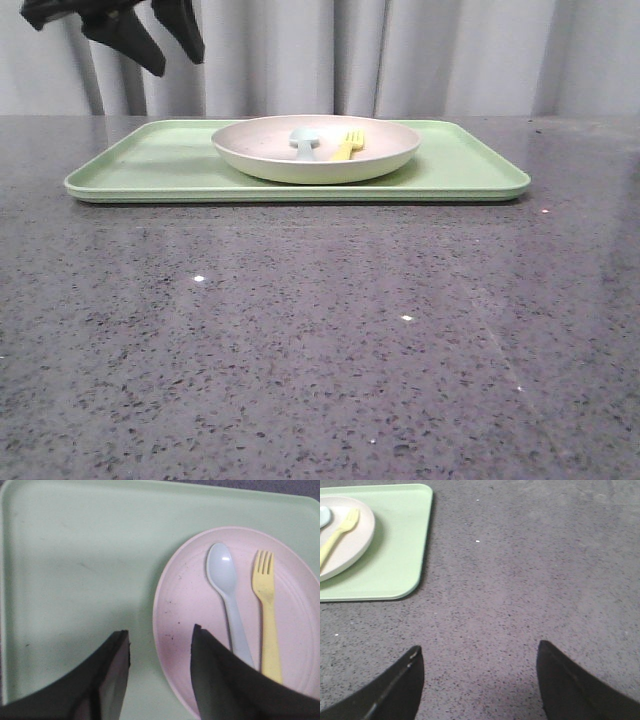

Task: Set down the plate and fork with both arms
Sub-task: 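Raise the left gripper away from the plate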

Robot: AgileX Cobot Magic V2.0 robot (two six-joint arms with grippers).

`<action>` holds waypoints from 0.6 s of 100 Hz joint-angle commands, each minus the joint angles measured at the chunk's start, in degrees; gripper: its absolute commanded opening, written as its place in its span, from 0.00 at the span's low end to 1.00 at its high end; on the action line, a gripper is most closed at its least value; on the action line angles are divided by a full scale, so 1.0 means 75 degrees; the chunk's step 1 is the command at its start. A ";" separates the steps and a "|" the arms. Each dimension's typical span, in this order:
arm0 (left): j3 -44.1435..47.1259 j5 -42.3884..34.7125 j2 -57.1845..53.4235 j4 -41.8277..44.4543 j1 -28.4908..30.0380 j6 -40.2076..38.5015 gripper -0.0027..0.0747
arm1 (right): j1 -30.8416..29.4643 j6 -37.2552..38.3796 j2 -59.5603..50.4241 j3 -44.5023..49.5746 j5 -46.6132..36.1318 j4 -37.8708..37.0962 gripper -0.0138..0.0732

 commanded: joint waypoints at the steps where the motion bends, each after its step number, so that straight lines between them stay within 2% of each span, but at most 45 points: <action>1: 0.0412 -0.0632 -0.1065 0.0242 -0.0039 -0.0106 0.41 | 0.0184 -0.0057 0.0366 -0.0620 -0.0290 -0.0091 0.72; 32: 0.3580 -0.1474 -0.4037 0.0769 -0.0024 -0.0160 0.41 | 0.1044 -0.0063 0.2036 -0.2340 0.0450 -0.0091 0.72; 60: 0.4975 -0.1394 -0.6133 0.1041 -0.0024 -0.0160 0.41 | 0.1823 -0.0063 0.3892 -0.4246 0.1030 -0.0091 0.72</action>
